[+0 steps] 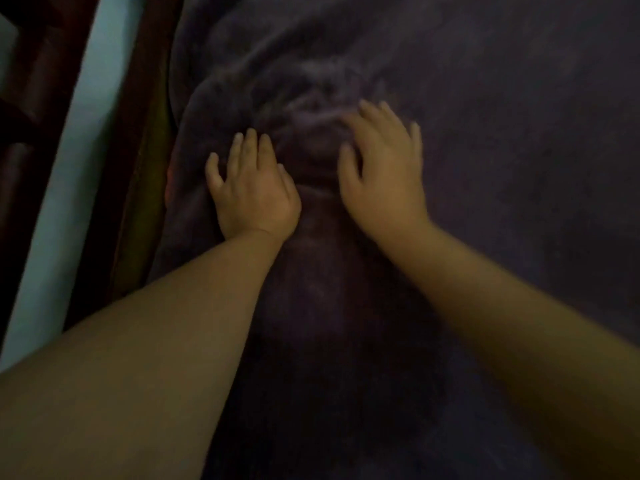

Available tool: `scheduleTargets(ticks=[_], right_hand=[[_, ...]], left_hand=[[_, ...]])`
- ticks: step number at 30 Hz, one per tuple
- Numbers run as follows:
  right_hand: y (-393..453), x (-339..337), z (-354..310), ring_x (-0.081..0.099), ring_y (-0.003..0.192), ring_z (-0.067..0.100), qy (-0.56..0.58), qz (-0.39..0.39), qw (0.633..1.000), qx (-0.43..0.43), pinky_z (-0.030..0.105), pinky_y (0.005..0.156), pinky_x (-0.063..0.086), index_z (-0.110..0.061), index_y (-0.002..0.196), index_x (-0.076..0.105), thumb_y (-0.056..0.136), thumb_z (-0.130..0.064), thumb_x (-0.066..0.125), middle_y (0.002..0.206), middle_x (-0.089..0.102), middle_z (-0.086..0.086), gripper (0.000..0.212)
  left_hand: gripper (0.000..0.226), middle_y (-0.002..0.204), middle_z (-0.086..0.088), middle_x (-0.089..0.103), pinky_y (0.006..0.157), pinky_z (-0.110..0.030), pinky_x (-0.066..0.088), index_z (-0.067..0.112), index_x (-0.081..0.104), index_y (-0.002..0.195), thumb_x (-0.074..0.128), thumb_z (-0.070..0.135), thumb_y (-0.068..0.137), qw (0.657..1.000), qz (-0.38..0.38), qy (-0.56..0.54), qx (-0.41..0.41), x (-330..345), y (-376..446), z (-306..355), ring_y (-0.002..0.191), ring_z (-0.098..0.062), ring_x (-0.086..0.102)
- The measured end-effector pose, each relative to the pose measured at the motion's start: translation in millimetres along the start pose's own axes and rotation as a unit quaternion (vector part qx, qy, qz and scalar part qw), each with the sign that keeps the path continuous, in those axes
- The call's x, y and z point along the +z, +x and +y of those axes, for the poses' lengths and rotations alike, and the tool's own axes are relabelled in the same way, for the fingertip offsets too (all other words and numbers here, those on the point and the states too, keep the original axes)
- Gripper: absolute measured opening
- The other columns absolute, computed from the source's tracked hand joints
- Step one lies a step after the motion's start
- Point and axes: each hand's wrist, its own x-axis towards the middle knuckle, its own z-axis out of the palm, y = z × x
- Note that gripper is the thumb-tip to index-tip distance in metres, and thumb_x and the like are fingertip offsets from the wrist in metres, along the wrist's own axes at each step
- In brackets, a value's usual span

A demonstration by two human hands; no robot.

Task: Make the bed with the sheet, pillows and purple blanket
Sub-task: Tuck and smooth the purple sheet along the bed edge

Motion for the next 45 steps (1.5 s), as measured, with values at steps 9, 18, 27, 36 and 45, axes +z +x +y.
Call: scheduleTargets(ticks=[9,18,27,36,45], right_hand=[[-133,0,34,0.043,0.131,0.037,-0.196,-0.028,0.978,0.066,0.057,0.109,0.009,-0.015,0.129,0.051,0.083,-0.043,0.034,0.138,0.052,0.014,0.057],[-123,-1,30,0.025,0.142,0.032,-0.175,-0.056,0.979,0.087,0.05,0.111,-0.004,-0.019,0.136,0.044,0.08,-0.055,0.023,0.149,0.038,0.009,0.069],[-121,-3,31,0.009,0.146,0.022,-0.166,-0.058,0.981,0.077,0.048,0.118,-0.002,-0.023,0.144,0.028,0.095,-0.043,0.019,0.156,0.022,0.003,0.054],[-217,-47,47,0.004,0.147,0.024,-0.195,-0.179,0.964,-0.006,0.039,0.119,0.003,-0.02,0.148,0.015,0.086,-0.05,0.01,0.159,0.005,0.004,0.069],[-318,-181,50,0.023,0.143,0.021,-0.137,-0.289,0.947,0.026,0.031,0.117,0.023,-0.018,0.146,0.024,0.095,-0.031,0.042,0.158,0.016,0.006,0.055]], left_hand=[[0.052,0.158,-0.007,0.022,0.118,-0.046,0.006,0.008,0.026,0.147,0.029,0.022,0.097,1.0,0.006,0.027,-0.003,1,3,4,0.148,-0.019,0.015],[0.058,0.16,-0.012,0.009,0.119,-0.047,0.002,0.004,0.013,0.15,0.026,0.03,0.099,0.995,-0.069,0.068,0.017,-8,5,5,0.149,-0.023,0.006],[0.062,0.161,-0.006,-0.004,0.12,-0.044,-0.004,0.01,0.002,0.151,0.02,0.039,0.1,0.979,-0.142,0.062,0.131,-13,-95,0,0.149,-0.019,-0.006],[0.058,0.161,0.002,-0.01,0.119,-0.051,0.002,0.021,0.0,0.152,0.019,0.039,0.1,0.968,-0.223,0.074,0.085,-35,-219,-38,0.148,-0.019,-0.01],[0.046,0.142,-0.018,0.037,0.107,-0.045,0.038,0.006,0.038,0.136,0.04,0.027,0.096,0.952,-0.228,0.126,0.163,-132,-293,34,0.13,-0.037,0.039]])
